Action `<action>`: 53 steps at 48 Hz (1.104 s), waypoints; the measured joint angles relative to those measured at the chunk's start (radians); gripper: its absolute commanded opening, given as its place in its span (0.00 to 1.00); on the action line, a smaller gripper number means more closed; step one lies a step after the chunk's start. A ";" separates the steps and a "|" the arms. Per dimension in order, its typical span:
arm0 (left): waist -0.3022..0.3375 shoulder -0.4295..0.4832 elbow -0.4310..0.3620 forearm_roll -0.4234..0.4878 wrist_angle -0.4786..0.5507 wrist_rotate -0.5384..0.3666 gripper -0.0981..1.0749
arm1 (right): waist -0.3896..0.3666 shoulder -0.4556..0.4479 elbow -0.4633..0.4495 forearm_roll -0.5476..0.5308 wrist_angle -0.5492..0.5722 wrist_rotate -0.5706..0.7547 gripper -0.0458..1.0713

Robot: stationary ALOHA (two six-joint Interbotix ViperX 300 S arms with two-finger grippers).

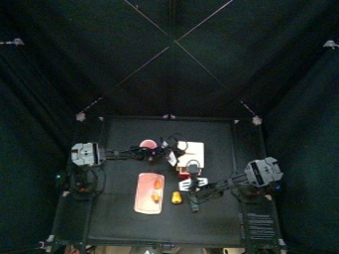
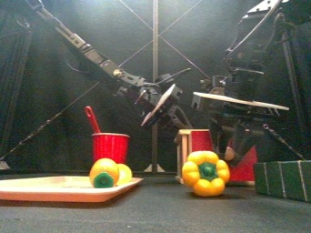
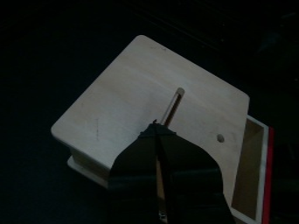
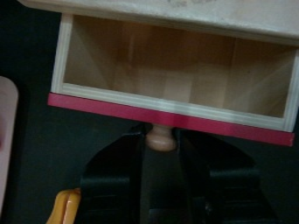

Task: Open drawer more

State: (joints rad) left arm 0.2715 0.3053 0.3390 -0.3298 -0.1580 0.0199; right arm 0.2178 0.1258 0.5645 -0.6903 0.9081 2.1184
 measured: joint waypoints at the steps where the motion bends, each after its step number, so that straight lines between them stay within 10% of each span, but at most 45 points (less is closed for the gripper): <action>1: 0.000 0.000 0.000 0.000 0.000 0.000 0.31 | 0.000 0.000 0.000 0.000 -0.002 0.000 0.54; 53: 0.000 0.000 0.000 0.000 0.000 0.000 0.31 | 0.127 0.000 -0.011 0.061 -0.029 0.002 0.54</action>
State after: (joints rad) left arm 0.2715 0.3053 0.3390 -0.3298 -0.1580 0.0199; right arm 0.3451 0.1258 0.5538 -0.6289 0.8790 2.1200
